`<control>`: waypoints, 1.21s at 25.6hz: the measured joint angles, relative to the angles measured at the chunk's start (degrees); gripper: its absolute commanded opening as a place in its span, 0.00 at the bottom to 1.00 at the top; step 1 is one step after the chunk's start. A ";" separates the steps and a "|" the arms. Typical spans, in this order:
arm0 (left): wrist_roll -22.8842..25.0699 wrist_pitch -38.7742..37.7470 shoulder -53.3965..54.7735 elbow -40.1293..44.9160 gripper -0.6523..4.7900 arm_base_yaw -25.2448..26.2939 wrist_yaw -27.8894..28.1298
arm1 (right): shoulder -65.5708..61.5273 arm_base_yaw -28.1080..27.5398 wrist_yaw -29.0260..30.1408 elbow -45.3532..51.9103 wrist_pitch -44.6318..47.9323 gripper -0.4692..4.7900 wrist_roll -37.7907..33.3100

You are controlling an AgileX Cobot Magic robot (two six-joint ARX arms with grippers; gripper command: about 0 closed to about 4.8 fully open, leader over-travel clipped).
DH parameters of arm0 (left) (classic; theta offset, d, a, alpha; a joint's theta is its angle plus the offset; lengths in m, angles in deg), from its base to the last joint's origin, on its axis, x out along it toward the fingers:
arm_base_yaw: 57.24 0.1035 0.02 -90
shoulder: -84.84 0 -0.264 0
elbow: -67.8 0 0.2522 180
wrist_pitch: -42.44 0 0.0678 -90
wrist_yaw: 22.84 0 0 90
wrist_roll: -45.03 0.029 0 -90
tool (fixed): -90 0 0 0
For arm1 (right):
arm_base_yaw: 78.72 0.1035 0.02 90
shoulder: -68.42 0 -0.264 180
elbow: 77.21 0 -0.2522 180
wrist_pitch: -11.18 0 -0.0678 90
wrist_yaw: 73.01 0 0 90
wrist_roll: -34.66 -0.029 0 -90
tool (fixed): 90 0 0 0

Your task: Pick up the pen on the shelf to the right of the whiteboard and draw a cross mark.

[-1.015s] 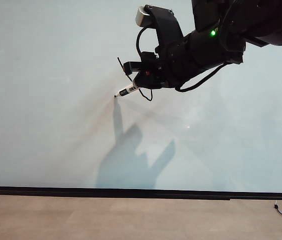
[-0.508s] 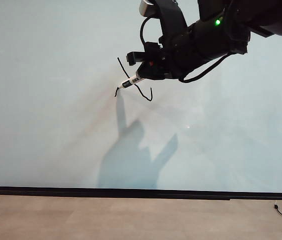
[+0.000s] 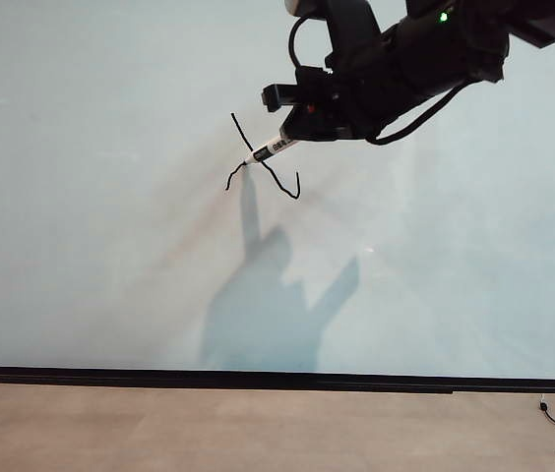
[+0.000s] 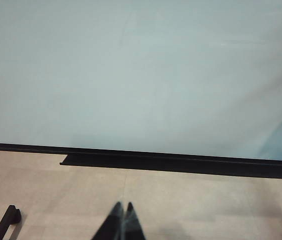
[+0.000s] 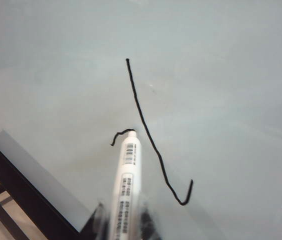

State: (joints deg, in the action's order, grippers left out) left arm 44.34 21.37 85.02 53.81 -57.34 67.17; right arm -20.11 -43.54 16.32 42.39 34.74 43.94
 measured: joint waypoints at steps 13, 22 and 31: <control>-0.02 0.00 0.00 0.00 0.11 0.00 0.02 | 4.55 -0.85 -1.73 2.01 -1.33 0.08 1.42; -0.02 -0.02 -0.02 0.00 0.11 0.00 0.02 | 8.20 -1.60 -3.43 3.89 -1.22 0.08 2.49; 0.00 0.00 -0.02 0.00 0.11 0.00 0.00 | 11.19 -2.80 -4.04 4.33 -2.36 0.08 3.93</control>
State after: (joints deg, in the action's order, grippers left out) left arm 44.34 21.37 85.00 53.81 -57.34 67.17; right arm -8.92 -46.34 12.28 46.72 32.38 47.87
